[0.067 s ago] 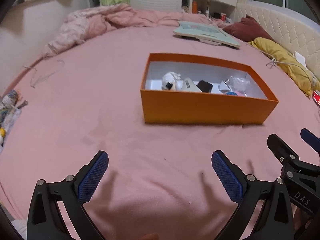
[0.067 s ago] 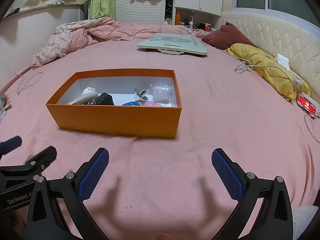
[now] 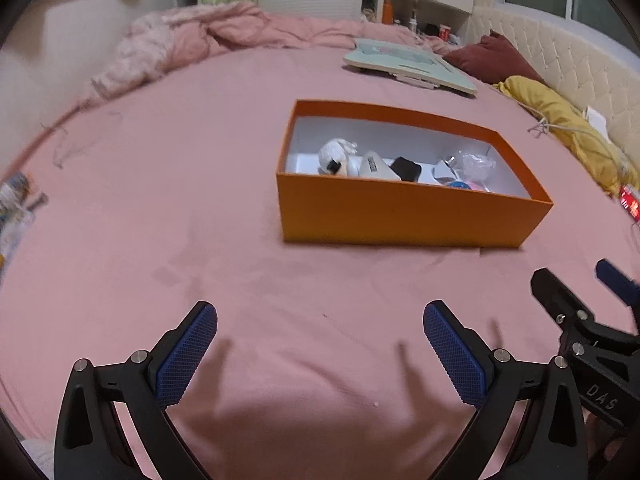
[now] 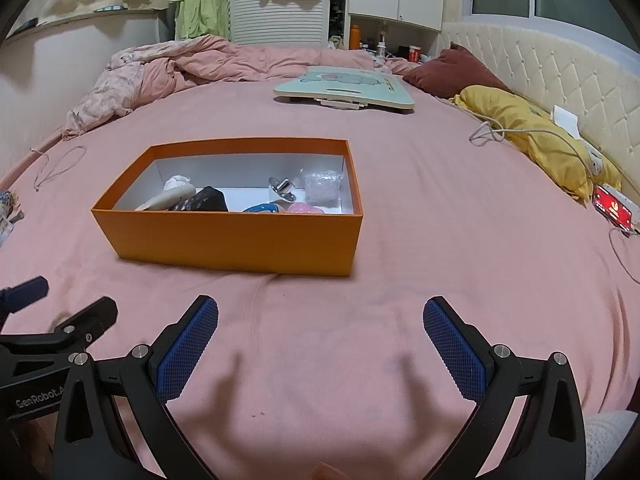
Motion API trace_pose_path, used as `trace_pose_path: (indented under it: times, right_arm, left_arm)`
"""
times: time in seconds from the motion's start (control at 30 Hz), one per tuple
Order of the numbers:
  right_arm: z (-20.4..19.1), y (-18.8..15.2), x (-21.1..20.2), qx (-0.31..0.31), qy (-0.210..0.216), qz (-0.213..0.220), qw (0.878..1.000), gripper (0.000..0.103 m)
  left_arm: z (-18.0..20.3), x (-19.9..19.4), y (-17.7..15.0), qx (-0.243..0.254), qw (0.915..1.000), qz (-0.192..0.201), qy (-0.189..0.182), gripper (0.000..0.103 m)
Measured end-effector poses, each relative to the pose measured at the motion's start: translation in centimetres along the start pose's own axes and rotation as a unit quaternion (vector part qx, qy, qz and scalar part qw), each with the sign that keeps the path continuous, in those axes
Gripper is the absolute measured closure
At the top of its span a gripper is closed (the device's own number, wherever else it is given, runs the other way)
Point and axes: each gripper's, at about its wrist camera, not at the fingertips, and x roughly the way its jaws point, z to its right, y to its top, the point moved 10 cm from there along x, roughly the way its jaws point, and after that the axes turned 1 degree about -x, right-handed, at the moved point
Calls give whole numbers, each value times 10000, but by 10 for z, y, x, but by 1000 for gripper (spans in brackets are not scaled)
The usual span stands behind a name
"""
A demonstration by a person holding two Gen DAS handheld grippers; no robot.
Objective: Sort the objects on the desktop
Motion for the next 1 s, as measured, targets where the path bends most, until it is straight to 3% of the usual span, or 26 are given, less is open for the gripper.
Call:
trace_pose_path:
  times: [0.2, 0.27, 0.37, 0.5, 0.67, 0.73, 0.8, 0.87, 0.93, 1.0]
  right_arm:
    - [4, -1, -12, -37, 16, 159, 9999, 0]
    - [-1, 0, -7, -93, -36, 10, 9999, 0]
    - [-8, -1, -1, -63, 16, -97, 9999, 0]
    - [-3, -3, 4, -59, 184, -98, 9998, 0]
    - [-9, -3, 4, -108, 423, -131, 9990, 1]
    - [-5, 2, 2, 93, 539, -152, 9984, 10]
    - [4, 12, -2, 492, 718, -152, 9961, 21]
    - [11, 33, -6, 731, 795, -63, 9941, 34]
    - [4, 58, -8, 678, 1007, -7, 9926, 35]
    - [-22, 83, 2, 488, 1573, -362, 9857, 35]
  left_arm:
    - [17, -11, -9, -58, 9996, 232, 152, 0]
    - [23, -8, -10, -54, 9999, 110, 108, 0]
    - [-10, 1, 0, -234, 9992, -137, -306, 0]
    - [-9, 13, -4, -270, 9984, -428, -270, 0]
    - [-9, 12, -4, -534, 9959, -472, -553, 14]
    - [-7, 16, -7, -658, 9932, -597, -756, 30]
    - [-4, 20, -10, -794, 9896, -729, -957, 36]
    - [-2, 24, -12, -889, 9876, -801, -1012, 39]
    - [-5, 26, -12, -923, 9894, -772, -813, 39]
    - [-10, 29, -11, -968, 9911, -717, -574, 38]
